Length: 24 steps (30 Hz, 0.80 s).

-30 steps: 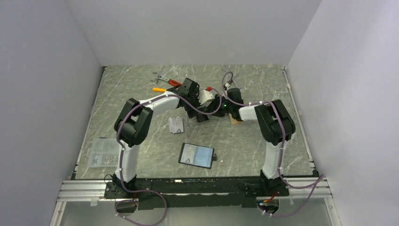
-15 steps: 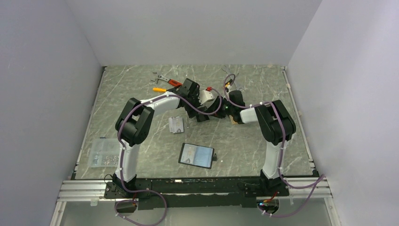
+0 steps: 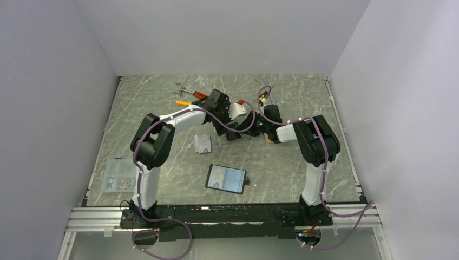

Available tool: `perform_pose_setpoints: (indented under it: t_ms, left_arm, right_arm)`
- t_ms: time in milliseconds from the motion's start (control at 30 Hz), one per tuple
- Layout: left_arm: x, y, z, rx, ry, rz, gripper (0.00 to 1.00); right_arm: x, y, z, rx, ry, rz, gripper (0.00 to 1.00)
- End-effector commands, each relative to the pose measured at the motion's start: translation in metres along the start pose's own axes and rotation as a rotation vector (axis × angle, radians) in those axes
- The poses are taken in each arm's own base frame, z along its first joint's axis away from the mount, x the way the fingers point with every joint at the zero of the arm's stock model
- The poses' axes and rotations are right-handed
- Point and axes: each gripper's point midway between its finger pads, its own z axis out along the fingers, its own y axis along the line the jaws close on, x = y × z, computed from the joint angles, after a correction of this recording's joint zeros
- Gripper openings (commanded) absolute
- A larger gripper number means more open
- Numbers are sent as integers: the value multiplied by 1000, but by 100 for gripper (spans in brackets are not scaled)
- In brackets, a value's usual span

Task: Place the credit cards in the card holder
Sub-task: Pick up the credit card from the center of the board.

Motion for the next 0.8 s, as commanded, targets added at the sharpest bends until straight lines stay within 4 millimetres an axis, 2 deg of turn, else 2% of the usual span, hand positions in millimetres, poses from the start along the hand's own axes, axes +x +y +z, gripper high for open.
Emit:
perform_pose_setpoints:
  t_ms: [0,300,767]
  left_arm:
    - [-28,6,-14,-12,-76,19,85]
    - [-14,23,9,-80,6,-4,84]
    - [-8,1,27,-53,57,30,84]
  right_arm:
    - [21,-25,0,59,50,38,33]
    - [24,-26,1,50,53,51,33]
    - [34,-28,-7,32,39,92,34]
